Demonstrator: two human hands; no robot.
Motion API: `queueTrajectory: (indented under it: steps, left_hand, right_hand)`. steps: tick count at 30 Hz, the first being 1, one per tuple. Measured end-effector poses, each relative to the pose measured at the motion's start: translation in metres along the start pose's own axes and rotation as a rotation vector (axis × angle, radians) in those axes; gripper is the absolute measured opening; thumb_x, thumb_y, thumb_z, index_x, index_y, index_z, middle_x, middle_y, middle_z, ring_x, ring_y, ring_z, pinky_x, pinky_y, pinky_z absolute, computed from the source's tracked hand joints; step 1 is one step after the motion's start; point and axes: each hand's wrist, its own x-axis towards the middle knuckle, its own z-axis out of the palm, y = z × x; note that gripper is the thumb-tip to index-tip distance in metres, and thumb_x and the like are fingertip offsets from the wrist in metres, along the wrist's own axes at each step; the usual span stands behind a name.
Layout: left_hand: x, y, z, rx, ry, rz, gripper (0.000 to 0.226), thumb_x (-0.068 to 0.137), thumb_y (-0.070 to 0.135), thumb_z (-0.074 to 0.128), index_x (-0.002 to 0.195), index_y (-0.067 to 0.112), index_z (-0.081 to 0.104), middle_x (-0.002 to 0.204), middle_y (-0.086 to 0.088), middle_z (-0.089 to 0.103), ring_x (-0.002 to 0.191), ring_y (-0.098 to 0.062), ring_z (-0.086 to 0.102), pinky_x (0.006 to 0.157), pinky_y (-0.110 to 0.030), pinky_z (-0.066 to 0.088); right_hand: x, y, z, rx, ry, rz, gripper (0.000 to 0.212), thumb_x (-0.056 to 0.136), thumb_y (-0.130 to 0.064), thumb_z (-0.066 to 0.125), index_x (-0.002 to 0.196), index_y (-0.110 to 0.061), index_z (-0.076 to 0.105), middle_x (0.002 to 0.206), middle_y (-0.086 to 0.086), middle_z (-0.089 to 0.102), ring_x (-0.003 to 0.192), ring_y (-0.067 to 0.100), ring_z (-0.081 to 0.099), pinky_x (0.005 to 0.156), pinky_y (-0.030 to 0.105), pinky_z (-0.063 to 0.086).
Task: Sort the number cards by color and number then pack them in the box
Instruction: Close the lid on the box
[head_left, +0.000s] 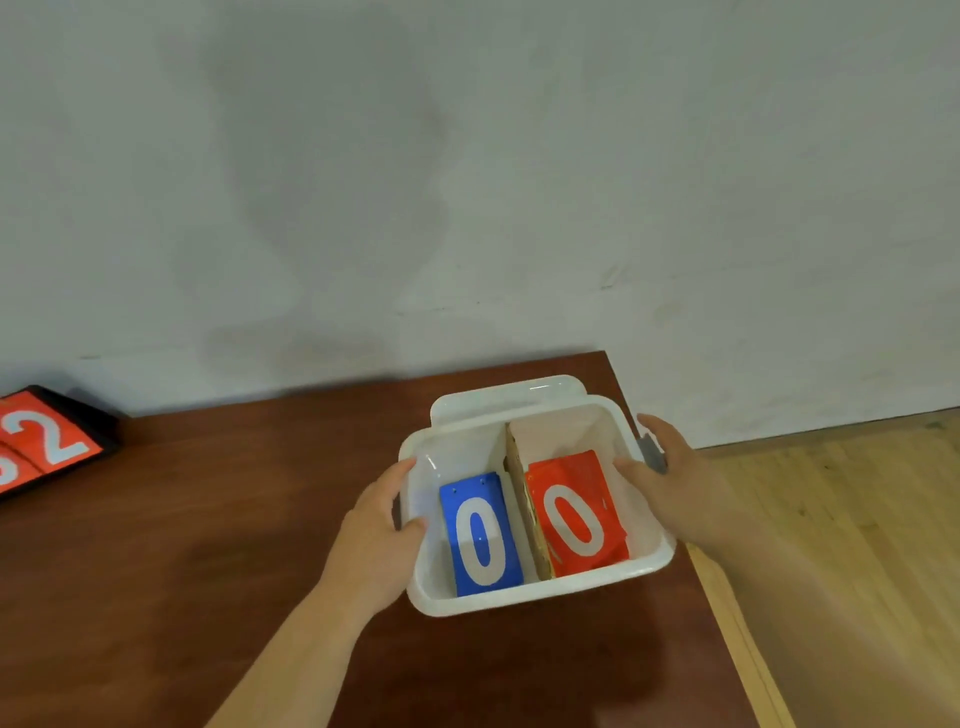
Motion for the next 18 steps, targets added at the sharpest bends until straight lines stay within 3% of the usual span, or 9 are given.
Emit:
queueTrajectory:
  steps: [3,7,10,13,15,16,18]
  left_hand:
    - [-0.031,-0.022,0.019,0.011,-0.066,-0.061,0.068,0.1,0.021,0.06,0.153,0.049,0.028,0.151,0.018,0.041,0.126,-0.003,0.043,0.102,-0.032,0.046]
    - [-0.046,-0.036,0.026,0.081,-0.082,-0.075,0.069,0.1,0.025,0.059,0.151,0.056,0.024,0.146,0.025,0.04,0.136,-0.008,0.037,0.111,-0.049,0.044]
    - [-0.045,-0.033,0.022,0.077,-0.092,-0.059,0.068,0.1,0.025,0.061,0.152,0.052,0.027,0.148,0.025,0.038,0.138,-0.007,0.036,0.112,-0.044,0.042]
    - [-0.039,-0.027,0.018,0.112,-0.047,-0.043,0.061,0.099,0.032,0.062,0.15,0.05,0.034,0.149,0.017,0.038,0.138,-0.01,0.035,0.111,-0.044,0.042]
    - [-0.031,-0.02,0.015,0.096,-0.016,-0.033,0.056,0.099,0.039,0.061,0.148,0.05,0.036,0.149,0.014,0.038,0.135,-0.011,0.038,0.105,-0.04,0.044]
    - [-0.023,-0.017,0.013,0.072,-0.007,-0.031,0.054,0.1,0.041,0.06,0.148,0.049,0.037,0.15,0.013,0.036,0.135,-0.012,0.04,0.102,-0.037,0.044]
    - [-0.004,-0.008,0.008,0.049,0.006,-0.028,0.054,0.1,0.043,0.058,0.15,0.047,0.036,0.155,0.01,0.034,0.137,-0.013,0.042,0.102,-0.036,0.043]
  right_hand:
    - [-0.018,0.033,0.02,-0.06,-0.139,-0.02,0.082,0.076,-0.091,0.041,0.149,-0.06,0.019,0.126,-0.018,0.065,0.098,0.013,0.07,0.086,0.044,0.062]
    - [-0.04,0.051,0.038,-0.129,-0.188,-0.01,0.071,0.093,-0.075,0.029,0.155,-0.054,0.004,0.111,-0.022,0.059,0.085,0.003,0.061,0.078,0.028,0.051]
    - [-0.036,0.06,0.04,-0.13,-0.185,-0.006,0.07,0.098,-0.068,0.031,0.157,-0.051,-0.003,0.109,-0.021,0.06,0.085,0.003,0.063,0.072,0.023,0.05]
    - [-0.035,0.046,0.037,-0.08,-0.181,-0.056,0.044,0.098,-0.063,0.039,0.137,-0.067,0.019,0.103,-0.033,0.057,0.081,-0.003,0.066,0.06,0.011,0.049]
    - [-0.031,0.034,0.034,-0.05,-0.133,-0.08,0.021,0.102,-0.051,0.045,0.116,-0.062,0.034,0.094,-0.033,0.056,0.075,-0.014,0.065,0.051,0.007,0.047]
    - [-0.026,0.029,0.033,-0.022,-0.12,-0.078,0.019,0.104,-0.048,0.046,0.115,-0.061,0.039,0.094,-0.03,0.059,0.077,-0.016,0.065,0.053,0.007,0.049]
    - [-0.008,0.028,0.034,-0.004,-0.123,-0.073,0.029,0.101,-0.057,0.046,0.13,-0.06,0.044,0.109,-0.024,0.065,0.09,-0.003,0.069,0.069,0.018,0.059]
